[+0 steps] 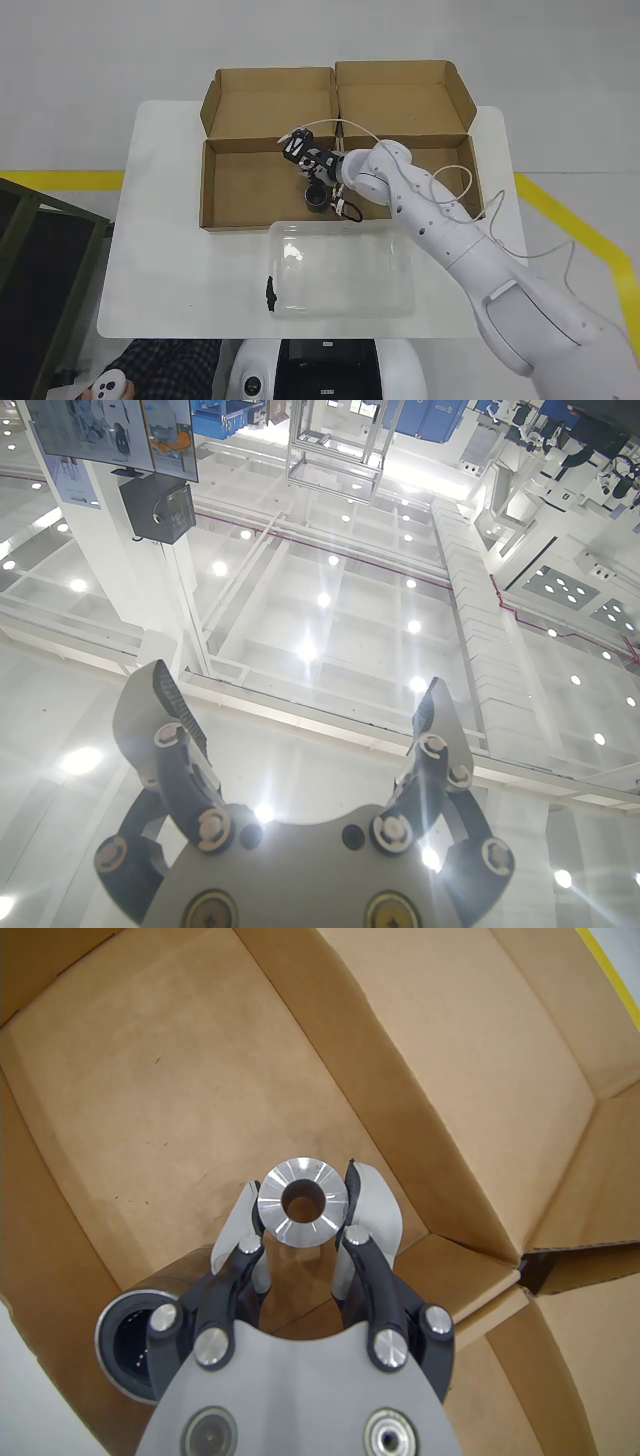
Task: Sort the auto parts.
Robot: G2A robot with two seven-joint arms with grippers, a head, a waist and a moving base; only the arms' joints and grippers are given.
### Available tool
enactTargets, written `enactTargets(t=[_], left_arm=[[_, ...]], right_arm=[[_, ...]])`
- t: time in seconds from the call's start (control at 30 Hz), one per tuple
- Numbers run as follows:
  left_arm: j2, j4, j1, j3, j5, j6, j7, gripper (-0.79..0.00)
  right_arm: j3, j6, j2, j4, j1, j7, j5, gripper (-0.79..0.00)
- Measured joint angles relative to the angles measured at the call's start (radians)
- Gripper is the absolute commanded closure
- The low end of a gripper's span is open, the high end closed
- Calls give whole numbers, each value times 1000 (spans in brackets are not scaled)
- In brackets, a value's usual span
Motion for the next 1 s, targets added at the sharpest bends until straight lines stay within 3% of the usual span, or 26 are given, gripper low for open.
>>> enactTargets(t=[0.17,0.47,0.77,1.0], left_arm=[[0,0,0,0,0,0,0,-785],[0,0,0,0,0,0,0,-785],[0,0,0,0,0,0,0,-785],[0,0,0,0,0,0,0,-785]], right_arm=[[4,-15,-7,6,-1,0,-7,-329],[41,-33,1,-55,-17,-21,-38,-339],[146,-71,56,-313,-116,7,-101,-354],[286,-135,117,-586,-278,37,-129,-379]])
